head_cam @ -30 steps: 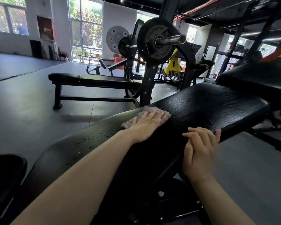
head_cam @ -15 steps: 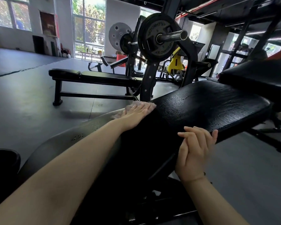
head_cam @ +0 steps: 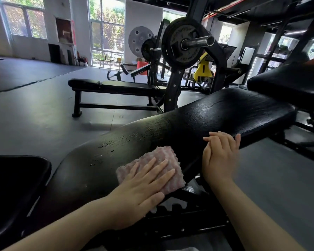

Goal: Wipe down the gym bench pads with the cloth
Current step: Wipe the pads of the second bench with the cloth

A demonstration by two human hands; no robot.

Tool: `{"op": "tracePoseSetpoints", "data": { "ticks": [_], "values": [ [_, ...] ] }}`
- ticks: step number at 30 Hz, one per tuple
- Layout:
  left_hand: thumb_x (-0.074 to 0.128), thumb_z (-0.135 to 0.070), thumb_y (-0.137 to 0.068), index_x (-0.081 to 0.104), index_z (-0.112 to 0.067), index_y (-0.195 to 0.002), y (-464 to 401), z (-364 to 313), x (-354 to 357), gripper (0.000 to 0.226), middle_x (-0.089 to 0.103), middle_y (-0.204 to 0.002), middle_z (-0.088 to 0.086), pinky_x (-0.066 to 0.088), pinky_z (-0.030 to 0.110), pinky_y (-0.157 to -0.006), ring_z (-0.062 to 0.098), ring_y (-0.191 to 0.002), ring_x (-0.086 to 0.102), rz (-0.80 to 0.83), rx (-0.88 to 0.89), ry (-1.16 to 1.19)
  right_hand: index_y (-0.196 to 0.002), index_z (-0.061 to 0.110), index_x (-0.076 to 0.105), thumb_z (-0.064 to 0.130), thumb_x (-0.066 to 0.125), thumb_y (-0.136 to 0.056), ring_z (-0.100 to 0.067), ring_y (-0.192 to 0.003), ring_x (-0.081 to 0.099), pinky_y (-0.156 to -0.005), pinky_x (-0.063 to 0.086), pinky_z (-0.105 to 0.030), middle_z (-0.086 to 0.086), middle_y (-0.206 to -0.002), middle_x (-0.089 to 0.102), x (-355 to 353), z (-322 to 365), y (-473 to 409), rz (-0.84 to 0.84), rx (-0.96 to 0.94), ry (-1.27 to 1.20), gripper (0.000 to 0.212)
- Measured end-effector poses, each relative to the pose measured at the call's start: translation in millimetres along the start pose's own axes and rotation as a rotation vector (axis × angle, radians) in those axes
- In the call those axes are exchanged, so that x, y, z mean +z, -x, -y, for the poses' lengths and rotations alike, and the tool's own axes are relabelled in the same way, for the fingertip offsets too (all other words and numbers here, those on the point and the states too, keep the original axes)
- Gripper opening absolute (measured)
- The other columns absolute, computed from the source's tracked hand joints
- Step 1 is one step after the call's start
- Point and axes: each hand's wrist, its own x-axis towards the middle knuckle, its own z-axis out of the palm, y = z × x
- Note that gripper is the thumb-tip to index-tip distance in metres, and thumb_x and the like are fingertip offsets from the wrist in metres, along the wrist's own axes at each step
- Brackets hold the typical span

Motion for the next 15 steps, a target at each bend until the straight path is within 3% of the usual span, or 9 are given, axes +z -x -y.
{"op": "tracePoseSetpoints", "data": {
  "ticks": [3, 6, 9, 15],
  "values": [
    [-0.019, -0.081, -0.065, -0.026, -0.059, -0.124, -15, 1, -10, 0.064, -0.035, -0.137, -0.034, -0.029, 0.024, -0.106, -0.006, -0.128, -0.038, 0.000, -0.026, 0.023, -0.080, 0.005, 0.063, 0.011, 0.037, -0.082, -0.023, -0.105, 0.046, -0.113, 0.011, -0.043, -0.013, -0.095, 0.065, 1, 1, 0, -0.008, 0.013, -0.011, 0.027],
    [-0.001, -0.058, -0.091, -0.021, -0.057, -0.123, -42, 9, -22, 0.038, -0.030, -0.140, -0.030, -0.022, 0.032, -0.111, -0.001, -0.134, -0.032, 0.029, -0.133, 0.079, -0.081, 0.005, 0.063, 0.011, 0.037, -0.082, -0.023, -0.106, 0.046, -0.114, 0.009, -0.041, -0.012, -0.096, 0.065, 1, 1, 1, -0.008, 0.026, -0.029, 0.026],
    [0.007, -0.037, -0.102, -0.018, -0.046, -0.134, -83, 20, -31, 0.042, -0.022, -0.151, -0.020, -0.016, 0.042, -0.114, 0.005, -0.138, -0.025, -0.004, -0.221, 0.102, -0.081, 0.006, 0.063, 0.012, 0.037, -0.083, -0.023, -0.106, 0.047, -0.114, 0.011, -0.042, -0.011, -0.096, 0.065, 2, 1, 1, -0.012, 0.022, -0.025, 0.027],
    [0.005, -0.041, -0.102, -0.006, -0.043, -0.147, -164, 22, -50, 0.047, -0.016, -0.157, -0.012, -0.011, 0.053, -0.113, 0.016, -0.144, -0.017, -0.056, -0.305, 0.210, -0.086, 0.009, 0.064, 0.016, 0.037, -0.084, -0.022, -0.109, 0.045, -0.113, 0.013, -0.044, -0.009, -0.101, 0.065, -9, 1, -1, 0.104, -0.012, 0.045, 0.028]
  ]
}}
